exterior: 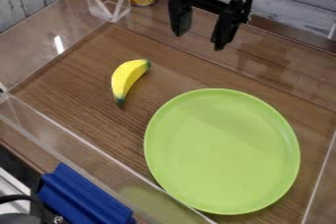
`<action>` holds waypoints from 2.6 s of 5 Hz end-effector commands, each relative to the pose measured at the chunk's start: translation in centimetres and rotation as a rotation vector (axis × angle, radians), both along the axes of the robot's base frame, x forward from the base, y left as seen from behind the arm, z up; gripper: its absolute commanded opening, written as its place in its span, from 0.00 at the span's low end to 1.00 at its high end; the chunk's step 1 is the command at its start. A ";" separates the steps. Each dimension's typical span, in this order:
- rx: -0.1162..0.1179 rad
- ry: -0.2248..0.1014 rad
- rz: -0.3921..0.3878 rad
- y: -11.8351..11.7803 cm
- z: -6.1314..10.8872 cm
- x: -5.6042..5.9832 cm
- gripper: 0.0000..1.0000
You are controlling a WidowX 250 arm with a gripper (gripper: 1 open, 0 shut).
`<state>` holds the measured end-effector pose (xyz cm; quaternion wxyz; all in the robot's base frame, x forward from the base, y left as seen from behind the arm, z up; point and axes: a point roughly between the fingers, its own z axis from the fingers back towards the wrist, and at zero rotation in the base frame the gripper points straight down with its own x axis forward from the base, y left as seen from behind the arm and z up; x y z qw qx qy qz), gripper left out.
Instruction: Put the banana on top of the green plate
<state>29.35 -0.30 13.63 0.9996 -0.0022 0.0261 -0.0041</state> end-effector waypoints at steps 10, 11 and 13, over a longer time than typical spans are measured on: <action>0.005 -0.017 -0.141 11.4 -7.7 -0.3 1.00; 0.005 -0.014 -0.140 11.7 -8.3 -0.4 1.00; 0.005 -0.005 -0.134 12.1 -9.2 -0.7 1.00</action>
